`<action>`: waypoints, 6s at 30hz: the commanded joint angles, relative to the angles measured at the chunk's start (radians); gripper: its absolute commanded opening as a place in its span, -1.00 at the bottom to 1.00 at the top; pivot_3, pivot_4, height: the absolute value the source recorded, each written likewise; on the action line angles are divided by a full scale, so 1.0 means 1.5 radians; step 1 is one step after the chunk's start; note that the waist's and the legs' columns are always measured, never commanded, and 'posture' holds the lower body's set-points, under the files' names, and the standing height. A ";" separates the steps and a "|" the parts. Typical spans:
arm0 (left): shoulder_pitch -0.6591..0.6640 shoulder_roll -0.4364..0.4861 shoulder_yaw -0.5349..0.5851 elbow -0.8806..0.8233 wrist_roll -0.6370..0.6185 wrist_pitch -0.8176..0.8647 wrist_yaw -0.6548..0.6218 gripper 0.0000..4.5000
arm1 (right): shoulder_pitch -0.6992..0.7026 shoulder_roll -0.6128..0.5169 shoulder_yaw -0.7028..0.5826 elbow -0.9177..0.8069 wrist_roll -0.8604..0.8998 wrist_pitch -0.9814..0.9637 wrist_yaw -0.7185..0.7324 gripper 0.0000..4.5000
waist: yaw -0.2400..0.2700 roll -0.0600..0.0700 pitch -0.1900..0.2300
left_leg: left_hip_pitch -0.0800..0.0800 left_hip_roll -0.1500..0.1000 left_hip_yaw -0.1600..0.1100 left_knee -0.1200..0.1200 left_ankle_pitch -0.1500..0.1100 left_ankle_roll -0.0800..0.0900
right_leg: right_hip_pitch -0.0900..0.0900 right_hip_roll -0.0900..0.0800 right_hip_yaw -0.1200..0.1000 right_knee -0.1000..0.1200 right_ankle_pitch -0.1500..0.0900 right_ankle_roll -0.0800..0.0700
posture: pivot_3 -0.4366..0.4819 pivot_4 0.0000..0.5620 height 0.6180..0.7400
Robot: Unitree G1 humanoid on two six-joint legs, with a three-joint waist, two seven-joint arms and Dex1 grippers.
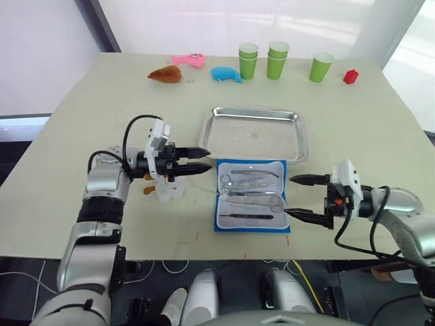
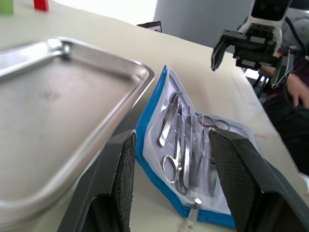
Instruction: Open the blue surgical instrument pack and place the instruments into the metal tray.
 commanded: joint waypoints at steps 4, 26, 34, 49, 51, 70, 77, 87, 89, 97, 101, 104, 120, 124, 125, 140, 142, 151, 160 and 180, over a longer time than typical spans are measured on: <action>0.049 0.088 -0.007 -0.124 -0.067 -0.083 -0.039 0.13 | -0.046 0.020 0.031 0.079 -0.054 -0.108 0.035 0.98 | -0.003 0.001 0.002 | 0.000 0.000 0.001 0.000 0.000 0.000 | 0.000 0.000 0.001 0.000 0.000 0.000 | -0.05 -0.47 1.00; 0.103 0.162 -0.072 -0.192 -0.168 -0.122 -0.039 0.93 | -0.170 0.133 0.079 0.390 -0.152 -0.353 0.094 1.00 | 0.000 0.004 0.005 | 0.000 0.000 0.001 0.000 0.000 0.000 | -0.001 0.000 0.001 0.001 0.000 0.000 | -0.05 -0.47 1.00; 0.099 0.163 -0.085 -0.170 -0.172 -0.134 -0.039 0.93 | -0.180 0.150 0.102 0.472 -0.192 -0.376 0.093 1.00 | -0.001 0.004 0.005 | 0.001 0.000 0.001 0.000 0.000 0.000 | 0.000 0.000 0.001 0.001 0.000 0.000 | -0.05 -0.47 1.00; 0.067 0.113 -0.091 -0.079 -0.118 -0.180 -0.039 0.93 | -0.161 0.127 0.170 0.471 -0.256 -0.190 0.069 1.00 | -0.002 0.001 0.002 | 0.003 0.001 0.002 0.000 0.000 0.000 | 0.001 0.001 0.001 0.001 0.000 0.000 | -0.05 -0.47 1.00; 0.063 0.108 -0.093 -0.077 -0.116 -0.179 -0.039 0.93 | -0.159 0.124 0.178 0.466 -0.260 -0.167 0.067 1.00 | -0.002 0.001 0.001 | 0.003 0.001 0.002 0.000 0.000 0.000 | 0.001 0.001 0.001 0.001 0.000 0.000 | -0.05 -0.47 1.00; 0.035 0.096 -0.123 -0.045 -0.116 -0.195 -0.039 0.93 | -0.115 0.118 0.214 0.384 -0.252 0.014 0.064 1.00 | 0.000 -0.004 -0.011 | 0.005 0.001 0.001 -0.001 0.000 0.000 | 0.002 0.001 0.001 0.001 -0.001 -0.001 | -0.05 -0.47 1.00; 0.032 0.097 -0.135 -0.041 -0.120 -0.199 -0.039 0.93 | -0.081 0.114 0.208 0.341 -0.243 0.028 0.045 1.00 | 0.000 -0.005 -0.013 | 0.005 0.001 0.001 -0.001 0.000 0.000 | 0.002 0.001 0.001 0.001 -0.001 -0.001 | -0.05 -0.47 1.00; 0.009 0.068 -0.140 -0.002 -0.094 -0.219 -0.039 0.93 | -0.094 0.135 0.166 0.382 -0.250 -0.109 -0.004 1.00 | -0.001 -0.006 -0.016 | 0.005 0.001 0.001 -0.001 0.000 0.001 | 0.002 0.001 0.001 0.000 -0.001 -0.001 | -0.05 -0.47 1.00; 0.006 0.064 -0.141 0.003 -0.092 -0.221 -0.039 0.93 | -0.105 0.135 0.163 0.403 -0.257 -0.151 -0.008 1.00 | -0.004 -0.005 -0.015 | 0.005 0.001 0.001 -0.001 0.000 0.001 | 0.002 0.001 0.001 0.001 -0.001 -0.001 | -0.05 -0.47 1.00; 0.009 0.057 -0.141 0.005 -0.090 -0.226 -0.039 0.93 | -0.114 0.145 0.163 0.453 -0.252 -0.228 0.003 1.00 | -0.004 -0.005 -0.015 | 0.005 0.001 0.001 -0.001 0.000 0.001 | 0.002 0.001 0.002 0.001 -0.001 -0.002 | -0.05 -0.47 1.00; 0.012 0.058 -0.141 0.003 -0.090 -0.227 -0.039 0.93 | -0.112 0.145 0.165 0.470 -0.256 -0.242 0.006 1.00 | -0.005 -0.005 -0.015 | 0.005 0.001 0.002 -0.001 0.000 0.001 | 0.002 0.001 0.002 0.001 -0.001 -0.002 | -0.05 -0.47 1.00; 0.011 0.058 -0.141 0.004 -0.090 -0.227 -0.039 0.93 | -0.112 0.145 0.165 0.479 -0.256 -0.244 0.008 1.00 | -0.005 -0.005 -0.015 | 0.005 0.001 0.002 -0.001 0.000 0.001 | 0.002 0.001 0.002 0.001 -0.001 -0.002 | -0.05 -0.47 1.00; -0.081 0.010 -0.166 0.115 0.028 -0.242 -0.038 0.71 | -0.103 0.147 0.167 0.483 -0.256 -0.236 0.007 1.00 | -0.003 -0.005 -0.015 | 0.006 0.001 0.002 -0.001 0.000 0.001 | 0.003 0.002 0.002 0.001 -0.001 -0.002 | -0.05 -0.47 1.00; -0.114 -0.026 -0.166 0.175 0.075 -0.289 -0.028 -0.01 | -0.104 0.151 0.166 0.483 -0.256 -0.236 0.005 1.00 | -0.004 -0.005 -0.015 | 0.006 0.001 0.002 -0.001 0.000 0.001 | 0.003 0.002 0.003 0.001 -0.001 -0.002 | -0.05 -0.47 1.00; -0.121 -0.033 -0.171 0.190 0.089 -0.296 -0.023 -0.01 | -0.104 0.151 0.166 0.483 -0.256 -0.236 0.005 1.00 | -0.004 -0.005 -0.015 | 0.006 0.001 0.001 -0.001 0.000 0.001 | 0.003 0.002 0.003 0.001 -0.001 -0.002 | -0.05 -0.47 1.00; -0.203 -0.128 -0.176 0.399 0.227 -0.375 0.050 -0.01 | -0.098 0.158 0.154 0.483 -0.252 -0.249 -0.004 1.00 | -0.005 -0.005 -0.015 | 0.006 0.001 0.001 -0.001 0.000 0.001 | 0.003 0.005 0.006 0.001 -0.001 -0.002 | -0.05 -0.47 1.00; -0.210 -0.134 -0.172 0.418 0.233 -0.382 0.053 -0.01 | -0.093 0.162 0.148 0.489 -0.249 -0.267 -0.008 1.00 | -0.005 -0.005 -0.015 | 0.006 0.001 0.001 -0.001 0.000 0.001 | 0.003 0.005 0.006 0.001 -0.001 -0.002 | -0.05 -0.47 1.00; -0.218 -0.141 -0.159 0.459 0.251 -0.395 0.063 -0.01 | -0.070 0.190 0.145 0.525 -0.250 -0.312 -0.020 1.00 | -0.010 -0.006 -0.016 | 0.006 0.001 0.000 -0.001 0.000 0.001 | 0.003 0.005 0.005 0.001 -0.001 -0.002 | -0.05 -0.47 1.00; -0.225 -0.142 -0.142 0.476 0.261 -0.388 0.081 -0.01 | -0.069 0.185 0.157 0.526 -0.249 -0.275 0.001 1.00 | -0.013 -0.008 -0.017 | 0.006 0.001 -0.001 -0.001 0.000 0.001 | 0.004 0.005 0.005 0.001 -0.001 -0.002 | -0.05 -0.47 1.00; -0.223 -0.129 -0.137 0.475 0.271 -0.326 0.053 -0.51 | -0.081 0.187 0.169 0.515 -0.255 -0.228 0.012 1.00 | -0.014 -0.009 -0.018 | 0.013 0.001 -0.001 -0.003 -0.001 0.001 | 0.010 0.005 0.005 -0.001 -0.002 -0.003 | -0.05 -0.47 1.00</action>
